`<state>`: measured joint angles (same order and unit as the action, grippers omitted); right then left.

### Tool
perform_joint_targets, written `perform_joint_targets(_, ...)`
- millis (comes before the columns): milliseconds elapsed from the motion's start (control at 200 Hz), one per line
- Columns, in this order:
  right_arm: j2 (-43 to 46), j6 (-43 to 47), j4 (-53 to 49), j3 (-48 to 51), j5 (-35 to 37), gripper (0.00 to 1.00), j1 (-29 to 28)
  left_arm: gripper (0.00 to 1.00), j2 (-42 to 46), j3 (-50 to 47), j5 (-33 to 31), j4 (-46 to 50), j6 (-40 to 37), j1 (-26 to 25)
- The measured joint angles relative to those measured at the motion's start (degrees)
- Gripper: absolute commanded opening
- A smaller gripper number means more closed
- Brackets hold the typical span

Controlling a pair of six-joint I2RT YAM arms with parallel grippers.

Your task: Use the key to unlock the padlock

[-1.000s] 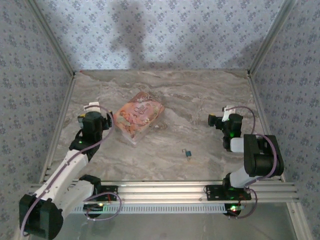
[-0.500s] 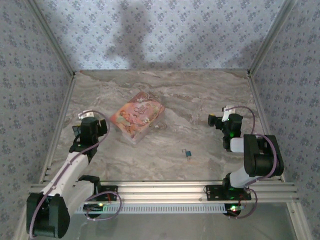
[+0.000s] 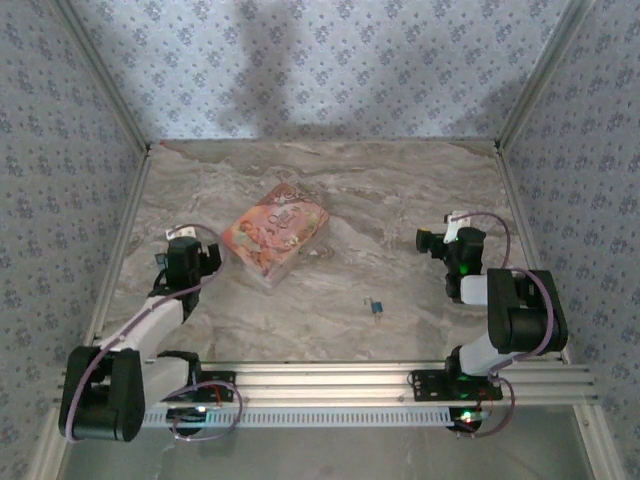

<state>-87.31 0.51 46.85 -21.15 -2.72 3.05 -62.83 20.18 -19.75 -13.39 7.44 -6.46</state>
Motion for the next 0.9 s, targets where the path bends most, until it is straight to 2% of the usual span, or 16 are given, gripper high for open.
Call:
perform_joint_targets(685,0.0,0.0,0.0,0.0,0.4,1.0,0.0,0.98,-18.9,-1.4,6.3,-33.5,-8.5,1.1)
perform_joint_targets(899,0.0,0.0,0.0,0.0,0.4,1.0,0.0,0.98,-24.0,-2.1,8.0,-38.5,-8.3,3.5)
